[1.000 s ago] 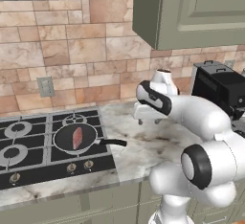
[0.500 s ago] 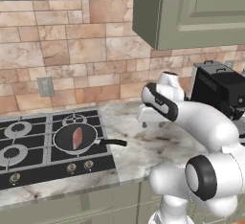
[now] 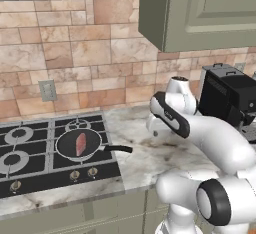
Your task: Place both pans onto different burners. Then place the lemon and the steak on different pans.
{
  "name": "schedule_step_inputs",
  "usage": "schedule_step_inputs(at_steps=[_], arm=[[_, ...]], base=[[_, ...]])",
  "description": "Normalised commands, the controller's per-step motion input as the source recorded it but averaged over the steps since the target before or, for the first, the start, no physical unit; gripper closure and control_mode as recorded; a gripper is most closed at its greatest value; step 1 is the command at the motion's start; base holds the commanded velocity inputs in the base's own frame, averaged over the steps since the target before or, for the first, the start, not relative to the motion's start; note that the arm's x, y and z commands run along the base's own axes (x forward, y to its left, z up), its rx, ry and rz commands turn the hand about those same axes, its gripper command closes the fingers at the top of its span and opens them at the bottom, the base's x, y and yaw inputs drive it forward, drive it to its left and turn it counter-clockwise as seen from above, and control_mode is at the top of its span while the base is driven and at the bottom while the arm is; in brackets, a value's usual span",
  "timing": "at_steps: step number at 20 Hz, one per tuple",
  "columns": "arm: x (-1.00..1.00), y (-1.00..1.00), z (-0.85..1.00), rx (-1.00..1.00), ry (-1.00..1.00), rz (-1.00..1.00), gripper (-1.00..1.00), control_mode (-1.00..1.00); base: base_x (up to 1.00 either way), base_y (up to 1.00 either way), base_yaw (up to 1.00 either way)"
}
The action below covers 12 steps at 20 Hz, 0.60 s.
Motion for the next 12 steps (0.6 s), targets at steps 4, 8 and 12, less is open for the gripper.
schedule_step_inputs(at_steps=[4,8,12], arm=[[-0.10,-0.04,0.00,-0.01,0.00,0.00,-1.00,-1.00],[-0.19,-0.02,0.00,-0.01,0.00,0.00,-1.00,-1.00],[-0.17,-0.05,0.00,0.00,0.00,0.00,-1.00,-1.00]], base=[[0.00,0.00,0.00],[0.00,0.00,0.00],[0.00,0.00,0.00]])
